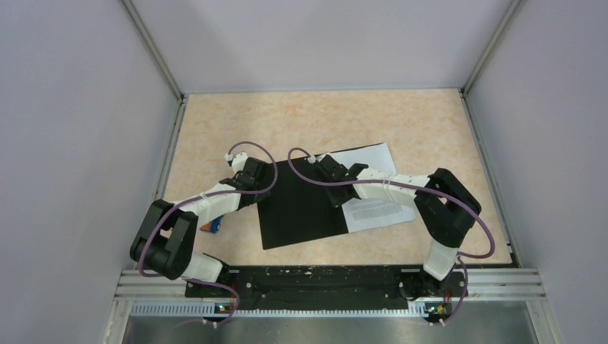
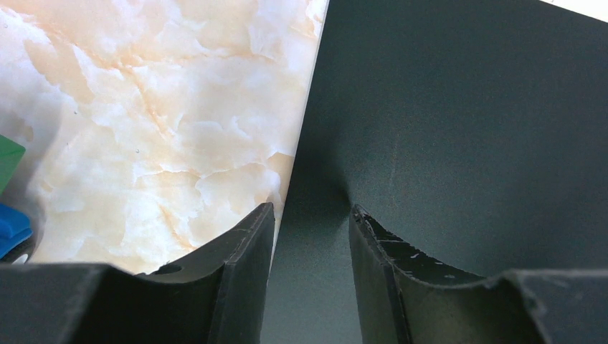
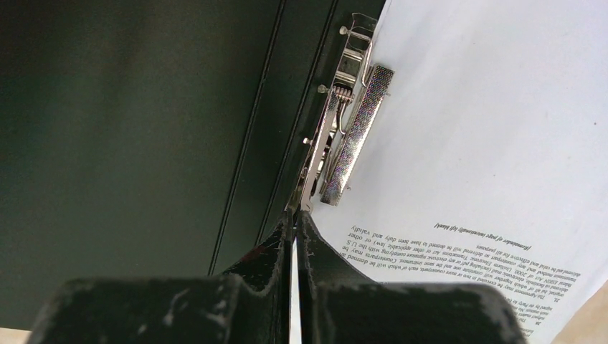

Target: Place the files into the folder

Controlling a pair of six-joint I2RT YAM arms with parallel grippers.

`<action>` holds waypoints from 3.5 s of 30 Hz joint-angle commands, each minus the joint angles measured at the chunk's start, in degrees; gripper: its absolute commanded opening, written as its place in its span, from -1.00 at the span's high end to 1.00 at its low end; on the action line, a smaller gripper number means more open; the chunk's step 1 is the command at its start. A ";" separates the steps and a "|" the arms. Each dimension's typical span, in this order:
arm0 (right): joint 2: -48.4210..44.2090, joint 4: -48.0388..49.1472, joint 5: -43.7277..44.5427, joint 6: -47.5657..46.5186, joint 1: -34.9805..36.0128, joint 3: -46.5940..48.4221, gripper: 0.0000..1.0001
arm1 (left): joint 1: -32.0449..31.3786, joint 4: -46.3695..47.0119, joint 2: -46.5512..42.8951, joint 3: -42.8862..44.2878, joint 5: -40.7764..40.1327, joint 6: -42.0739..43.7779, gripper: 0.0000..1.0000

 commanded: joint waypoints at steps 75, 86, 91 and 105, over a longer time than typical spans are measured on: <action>-2.43 -0.67 -2.94 4.47 -7.80 4.33 0.51 | 0.20 -1.76 1.68 4.96 8.17 4.48 -0.08; 2.75 -1.66 1.46 5.45 -4.86 8.12 0.50 | 4.10 -3.83 -3.05 5.63 11.28 6.35 -0.52; 4.26 -1.82 1.56 6.34 -3.86 8.23 0.50 | 5.73 -4.03 -5.30 4.61 12.59 6.68 -0.55; 6.67 -4.78 6.25 10.36 -0.99 6.94 0.65 | 8.72 -2.06 -9.09 2.20 18.00 7.26 -0.61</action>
